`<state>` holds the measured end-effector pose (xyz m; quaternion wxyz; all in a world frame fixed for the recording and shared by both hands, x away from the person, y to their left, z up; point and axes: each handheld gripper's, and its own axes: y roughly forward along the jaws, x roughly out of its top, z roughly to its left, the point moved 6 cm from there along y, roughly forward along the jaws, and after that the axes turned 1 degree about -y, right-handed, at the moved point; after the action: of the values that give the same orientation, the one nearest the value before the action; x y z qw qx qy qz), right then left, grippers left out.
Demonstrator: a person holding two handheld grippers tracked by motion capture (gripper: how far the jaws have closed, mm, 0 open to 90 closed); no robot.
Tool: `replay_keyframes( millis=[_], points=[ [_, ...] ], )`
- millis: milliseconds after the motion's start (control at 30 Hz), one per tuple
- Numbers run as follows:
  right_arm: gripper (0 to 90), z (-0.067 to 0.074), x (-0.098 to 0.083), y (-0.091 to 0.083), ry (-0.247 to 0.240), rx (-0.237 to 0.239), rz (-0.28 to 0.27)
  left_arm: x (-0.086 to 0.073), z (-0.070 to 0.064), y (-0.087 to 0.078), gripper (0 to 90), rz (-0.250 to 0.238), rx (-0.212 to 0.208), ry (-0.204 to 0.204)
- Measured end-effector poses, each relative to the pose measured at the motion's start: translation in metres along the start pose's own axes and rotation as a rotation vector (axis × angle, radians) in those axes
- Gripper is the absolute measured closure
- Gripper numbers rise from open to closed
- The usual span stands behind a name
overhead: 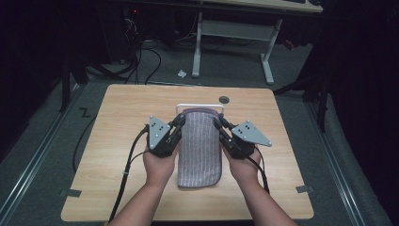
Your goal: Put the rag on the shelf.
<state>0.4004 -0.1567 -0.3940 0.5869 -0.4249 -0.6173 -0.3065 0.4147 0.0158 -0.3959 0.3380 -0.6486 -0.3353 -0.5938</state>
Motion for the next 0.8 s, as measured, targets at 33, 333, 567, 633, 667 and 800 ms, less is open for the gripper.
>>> replay_keyframes(
  millis=[33,333,567,633,667,800],
  points=[
    [80.9,-0.001,0.002,0.001,0.0,0.0,-0.004,0.002,0.001,0.002,86.1,-0.003,-0.002,0.003],
    [80.9,-0.013,0.021,0.008,0.021,-0.01,-0.025,0.018,0.005,0.013,86.3,-0.015,0.0,-0.003],
    [80.9,-0.017,0.042,0.017,0.007,-0.01,-0.036,0.042,0.013,0.024,86.6,-0.03,0.009,0.028],
    [80.9,-0.017,0.044,0.018,0.006,-0.014,-0.039,0.045,0.014,0.025,86.6,-0.033,0.011,0.029],
    [80.9,-0.019,0.046,0.02,0.008,-0.017,-0.041,0.049,0.016,0.028,86.6,-0.032,0.01,0.016],
    [80.9,-0.029,0.051,0.032,0.025,-0.032,-0.034,0.06,0.02,0.037,86.6,-0.033,0.023,0.026]
  ],
)
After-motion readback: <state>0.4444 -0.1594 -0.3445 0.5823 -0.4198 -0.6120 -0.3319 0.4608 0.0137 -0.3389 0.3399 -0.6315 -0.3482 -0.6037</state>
